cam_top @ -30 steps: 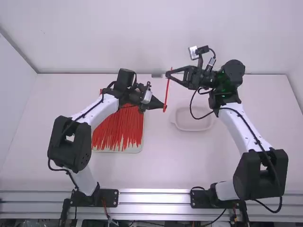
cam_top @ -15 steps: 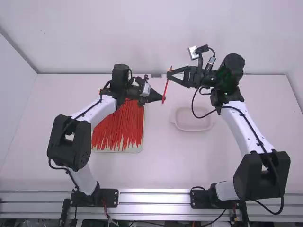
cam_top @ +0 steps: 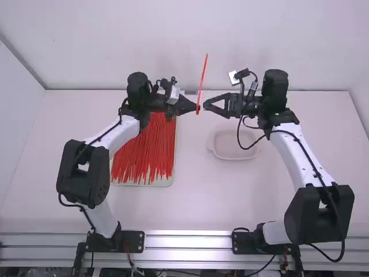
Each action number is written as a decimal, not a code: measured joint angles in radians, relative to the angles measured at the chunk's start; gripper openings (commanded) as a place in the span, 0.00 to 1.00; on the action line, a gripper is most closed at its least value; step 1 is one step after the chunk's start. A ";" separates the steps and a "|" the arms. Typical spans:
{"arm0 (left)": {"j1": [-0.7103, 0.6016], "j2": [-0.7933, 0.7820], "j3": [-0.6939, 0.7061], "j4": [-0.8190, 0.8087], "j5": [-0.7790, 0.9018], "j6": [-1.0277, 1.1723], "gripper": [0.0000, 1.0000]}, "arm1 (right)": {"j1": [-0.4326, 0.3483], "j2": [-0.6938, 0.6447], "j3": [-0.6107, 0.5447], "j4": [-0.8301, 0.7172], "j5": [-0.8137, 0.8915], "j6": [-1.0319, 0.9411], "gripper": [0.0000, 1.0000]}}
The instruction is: Fasten the cable tie
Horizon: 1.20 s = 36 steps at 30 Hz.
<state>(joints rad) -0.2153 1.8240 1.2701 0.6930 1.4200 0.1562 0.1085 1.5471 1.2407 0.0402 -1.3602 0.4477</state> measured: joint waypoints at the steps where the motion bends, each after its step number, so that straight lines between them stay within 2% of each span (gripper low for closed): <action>1: 0.000 0.000 0.000 0.001 0.000 -0.015 0.02 | 0.003 0.000 0.000 -0.002 0.007 -0.019 0.98; 6: 0.000 0.000 0.000 0.000 0.002 -0.061 0.02 | 0.011 0.000 0.000 0.003 0.028 -0.069 1.00; 9: -0.008 0.000 0.000 -0.002 0.013 -0.072 0.02 | 0.019 0.000 0.000 0.001 0.056 -0.082 0.92; 15: -0.023 0.000 0.000 -0.003 0.012 -0.082 0.02 | 0.037 0.000 0.000 0.009 0.092 -0.084 0.83; 19: -0.024 0.000 0.000 -0.010 0.012 -0.080 0.02 | 0.037 0.000 0.000 0.012 0.106 -0.083 0.67; 23: -0.024 0.000 0.000 -0.011 0.012 -0.081 0.02 | 0.037 0.000 0.000 0.022 0.110 -0.083 0.55; 31: -0.024 0.000 0.000 -0.011 0.012 -0.080 0.02 | 0.052 0.000 0.000 0.031 0.111 -0.084 0.48; 36: -0.024 0.000 0.000 -0.011 0.012 -0.078 0.02 | 0.052 0.000 0.000 0.031 0.113 -0.083 0.27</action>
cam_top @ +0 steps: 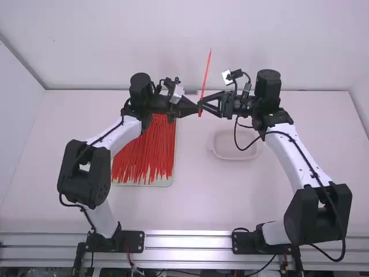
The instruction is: Fasten the cable tie
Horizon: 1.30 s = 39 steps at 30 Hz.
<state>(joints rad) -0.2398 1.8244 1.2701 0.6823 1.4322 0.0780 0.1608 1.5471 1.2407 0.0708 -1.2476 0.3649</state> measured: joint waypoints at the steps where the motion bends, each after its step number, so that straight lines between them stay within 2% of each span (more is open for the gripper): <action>1: 0.000 0.000 0.000 0.000 0.000 0.000 0.02 | 0.000 0.000 0.000 -0.001 0.002 -0.001 0.26; 5: 0.000 0.000 0.000 0.002 0.006 0.000 0.02 | 0.000 0.000 0.000 -0.003 0.011 0.000 0.10; 6: 0.000 0.000 0.000 0.005 0.010 0.000 0.02 | 0.001 0.000 0.000 -0.004 0.018 0.001 0.01; 15: 0.000 0.000 0.000 0.008 0.015 0.000 0.02 | 0.000 0.000 0.000 -0.007 0.032 -0.002 0.00; 16: 0.000 0.000 0.000 0.008 0.014 0.001 0.09 | 0.001 0.000 0.000 -0.007 0.031 -0.002 0.00; 17: 0.000 0.000 0.000 0.006 0.006 -0.001 0.21 | 0.001 0.000 0.000 -0.006 0.024 -0.002 0.00; 19: 0.000 0.000 0.000 -0.002 -0.013 -0.012 0.32 | -0.001 0.000 0.000 -0.007 0.016 -0.010 0.00; 20: 0.000 0.000 0.000 -0.003 -0.026 -0.016 0.63 | -0.003 0.000 0.000 -0.019 0.013 -0.016 0.00; 21: 0.000 0.000 0.000 -0.004 -0.041 -0.024 0.99 | -0.007 0.000 0.000 -0.030 0.011 -0.023 0.00; 33: 0.041 0.001 0.000 -0.145 -0.096 -0.046 0.99 | -0.081 0.000 0.000 -0.272 0.034 -0.245 0.00; 39: 0.125 0.001 0.000 -0.360 -0.144 -0.056 0.99 | -0.089 0.000 0.000 -0.410 0.178 -0.385 0.00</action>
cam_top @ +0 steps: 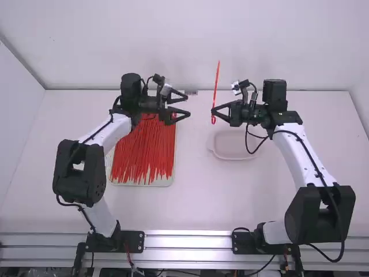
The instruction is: Fasten the cable tie
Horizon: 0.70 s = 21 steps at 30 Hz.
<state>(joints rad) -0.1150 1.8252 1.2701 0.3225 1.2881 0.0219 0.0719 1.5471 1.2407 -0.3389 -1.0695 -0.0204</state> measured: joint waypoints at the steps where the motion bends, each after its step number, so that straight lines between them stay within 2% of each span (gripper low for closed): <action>1: 0.014 0.000 0.000 -0.042 -0.023 -0.003 0.99 | 0.004 0.000 0.000 -0.023 0.035 -0.022 0.00; 6: 0.045 0.000 0.000 -0.179 -0.074 0.017 0.99 | 0.023 0.000 0.000 -0.057 0.161 -0.079 0.00; 9: 0.056 0.000 0.000 -0.261 -0.103 0.045 0.99 | 0.034 0.000 -0.013 -0.016 0.233 -0.093 0.00; 15: 0.061 0.000 0.000 -0.377 -0.159 0.104 0.99 | 0.022 0.000 -0.163 0.186 0.321 -0.057 0.00; 21: 0.061 0.000 0.000 -0.472 -0.231 0.163 0.99 | -0.009 0.000 -0.301 0.313 0.413 -0.004 0.00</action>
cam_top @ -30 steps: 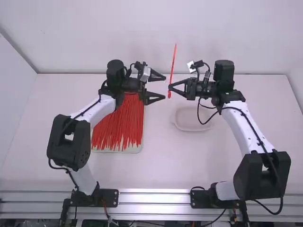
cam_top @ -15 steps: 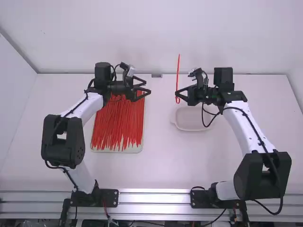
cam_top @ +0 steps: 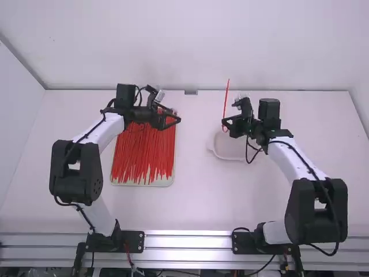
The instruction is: Fasten the cable tie
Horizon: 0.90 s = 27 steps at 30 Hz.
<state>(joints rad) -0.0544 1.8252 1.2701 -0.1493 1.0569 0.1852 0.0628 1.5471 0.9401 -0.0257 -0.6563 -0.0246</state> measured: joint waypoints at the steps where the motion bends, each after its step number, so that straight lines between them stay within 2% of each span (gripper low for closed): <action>1: 0.000 0.000 -0.003 0.003 -0.014 0.003 0.99 | 0.000 0.000 -0.021 0.020 0.023 0.006 0.00; 6: 0.010 0.000 -0.053 0.051 -0.029 0.009 0.99 | 0.013 0.000 -0.083 0.085 0.130 0.043 0.00; 12: 0.060 0.000 -0.141 0.163 -0.003 -0.029 0.99 | 0.067 0.000 -0.146 0.160 0.291 0.073 0.00; 16: 0.073 0.000 -0.171 0.168 -0.003 -0.051 0.99 | 0.099 0.008 -0.175 0.212 0.393 0.097 0.00; 20: 0.073 0.000 -0.174 0.162 -0.003 -0.058 0.99 | 0.108 0.075 -0.176 0.261 0.435 0.107 0.00; 27: 0.077 0.000 -0.174 0.161 -0.003 -0.058 0.99 | 0.107 0.172 -0.175 0.248 0.462 0.111 0.00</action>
<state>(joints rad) 0.0227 1.8252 1.0966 0.0120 1.0538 0.1268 0.1699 1.7187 0.7647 0.2222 -0.1947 0.0868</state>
